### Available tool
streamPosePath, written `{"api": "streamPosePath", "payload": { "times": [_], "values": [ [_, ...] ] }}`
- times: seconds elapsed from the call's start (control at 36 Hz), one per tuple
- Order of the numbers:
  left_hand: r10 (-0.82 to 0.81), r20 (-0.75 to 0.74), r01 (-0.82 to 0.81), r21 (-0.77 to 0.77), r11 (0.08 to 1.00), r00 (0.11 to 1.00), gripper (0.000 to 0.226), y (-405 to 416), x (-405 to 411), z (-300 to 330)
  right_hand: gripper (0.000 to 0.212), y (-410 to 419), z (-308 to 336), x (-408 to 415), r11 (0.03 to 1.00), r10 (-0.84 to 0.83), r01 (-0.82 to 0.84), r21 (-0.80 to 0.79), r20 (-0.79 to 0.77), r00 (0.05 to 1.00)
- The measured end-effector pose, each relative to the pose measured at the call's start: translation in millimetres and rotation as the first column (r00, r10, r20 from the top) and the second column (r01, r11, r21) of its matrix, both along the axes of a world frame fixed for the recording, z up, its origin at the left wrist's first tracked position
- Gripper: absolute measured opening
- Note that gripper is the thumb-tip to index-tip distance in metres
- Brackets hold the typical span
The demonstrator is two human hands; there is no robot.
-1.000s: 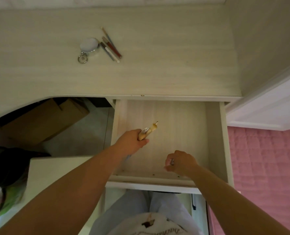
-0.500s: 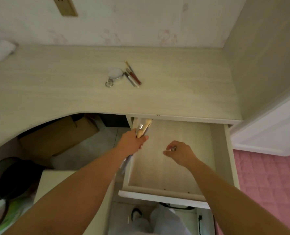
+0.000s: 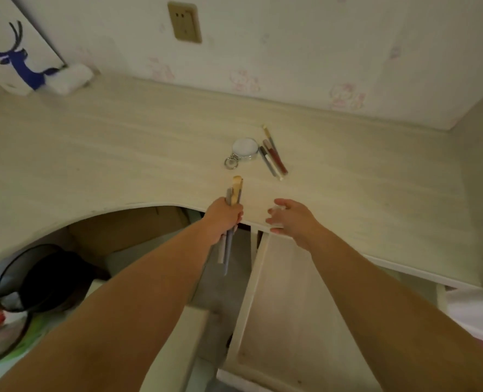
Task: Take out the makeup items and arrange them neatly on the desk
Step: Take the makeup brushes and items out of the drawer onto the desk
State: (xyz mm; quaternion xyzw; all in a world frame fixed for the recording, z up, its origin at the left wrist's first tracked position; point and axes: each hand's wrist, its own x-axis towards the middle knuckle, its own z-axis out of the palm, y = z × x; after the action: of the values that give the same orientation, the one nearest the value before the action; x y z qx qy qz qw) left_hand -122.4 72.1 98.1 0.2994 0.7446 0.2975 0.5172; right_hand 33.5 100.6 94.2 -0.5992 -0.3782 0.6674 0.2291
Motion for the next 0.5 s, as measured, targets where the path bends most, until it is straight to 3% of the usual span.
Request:
{"api": "streamPosePath", "payload": {
  "times": [0.19,0.28,0.36,0.5],
  "values": [
    [0.132,-0.006,-0.132,-0.002,0.991,0.991,0.015,50,-34,-26,0.023,54,-18,-48,0.995,-0.086,0.082,0.052,0.096,0.992],
    [0.104,-0.126,-0.104,0.007,0.995,0.987,0.018,72,-47,-38,0.02,75,-30,-62,0.993,-0.097,0.084,0.081,0.171,0.981],
    [0.062,-0.251,-0.061,0.011,0.998,0.966,0.017,91,-55,-46,0.024,91,-40,-73,0.982,-0.044,-0.027,0.188,0.362,0.931],
    [0.049,-0.341,-0.04,0.035,0.999,0.939,0.017,114,-56,-58,0.027,103,-50,-91,0.954,0.021,-0.194,0.229,0.595,0.803]
  ]
}}
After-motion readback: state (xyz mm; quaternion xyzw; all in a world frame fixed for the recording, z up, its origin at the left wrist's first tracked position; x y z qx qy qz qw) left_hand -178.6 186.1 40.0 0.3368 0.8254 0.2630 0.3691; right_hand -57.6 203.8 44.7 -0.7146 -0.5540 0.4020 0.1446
